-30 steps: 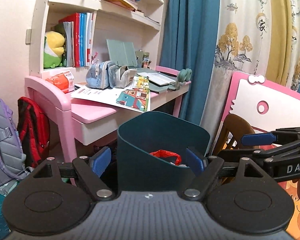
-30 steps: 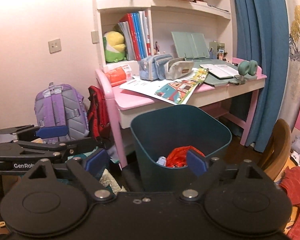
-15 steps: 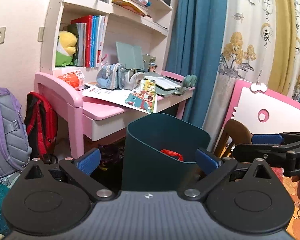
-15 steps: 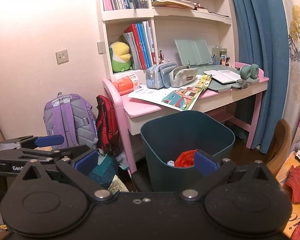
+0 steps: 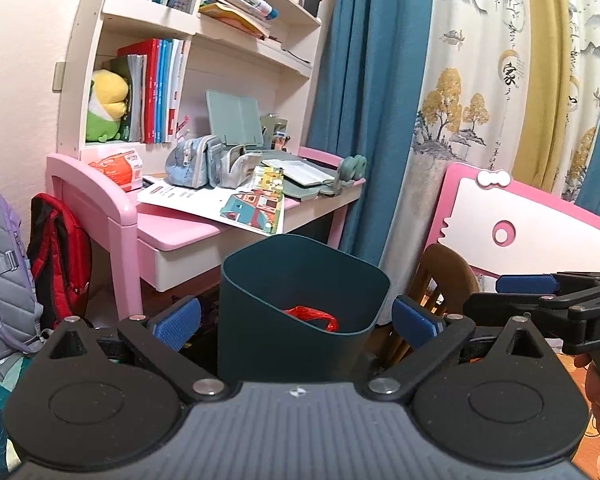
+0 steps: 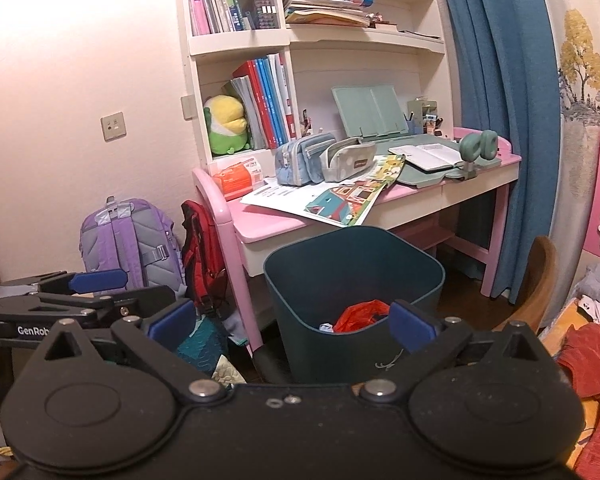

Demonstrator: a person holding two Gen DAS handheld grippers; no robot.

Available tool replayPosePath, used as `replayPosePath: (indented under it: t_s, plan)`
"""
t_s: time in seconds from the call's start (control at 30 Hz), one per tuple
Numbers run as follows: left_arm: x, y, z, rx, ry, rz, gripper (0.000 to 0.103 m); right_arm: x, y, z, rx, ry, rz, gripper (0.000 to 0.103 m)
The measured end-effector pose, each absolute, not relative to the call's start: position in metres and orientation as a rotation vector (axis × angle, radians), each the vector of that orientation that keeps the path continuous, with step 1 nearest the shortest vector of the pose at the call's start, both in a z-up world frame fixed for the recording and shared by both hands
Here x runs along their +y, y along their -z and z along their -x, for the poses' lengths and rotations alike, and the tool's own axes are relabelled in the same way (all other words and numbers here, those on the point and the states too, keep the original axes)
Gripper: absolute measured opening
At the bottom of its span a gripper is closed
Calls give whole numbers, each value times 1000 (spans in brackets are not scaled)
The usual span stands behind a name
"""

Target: Collect trash

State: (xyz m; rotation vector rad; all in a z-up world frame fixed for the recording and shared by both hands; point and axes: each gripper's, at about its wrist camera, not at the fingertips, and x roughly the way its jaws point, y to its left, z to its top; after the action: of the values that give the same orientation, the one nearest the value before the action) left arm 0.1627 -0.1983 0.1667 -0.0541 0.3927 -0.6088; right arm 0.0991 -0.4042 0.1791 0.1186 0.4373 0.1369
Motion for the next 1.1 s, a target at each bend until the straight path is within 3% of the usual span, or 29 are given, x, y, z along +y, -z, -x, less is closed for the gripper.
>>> replayPosePath:
  t_s: [1.1]
  plan:
    - [-230, -178, -151, 398, 657, 46, 102, -426, -185, -74, 416, -100, -121, 103]
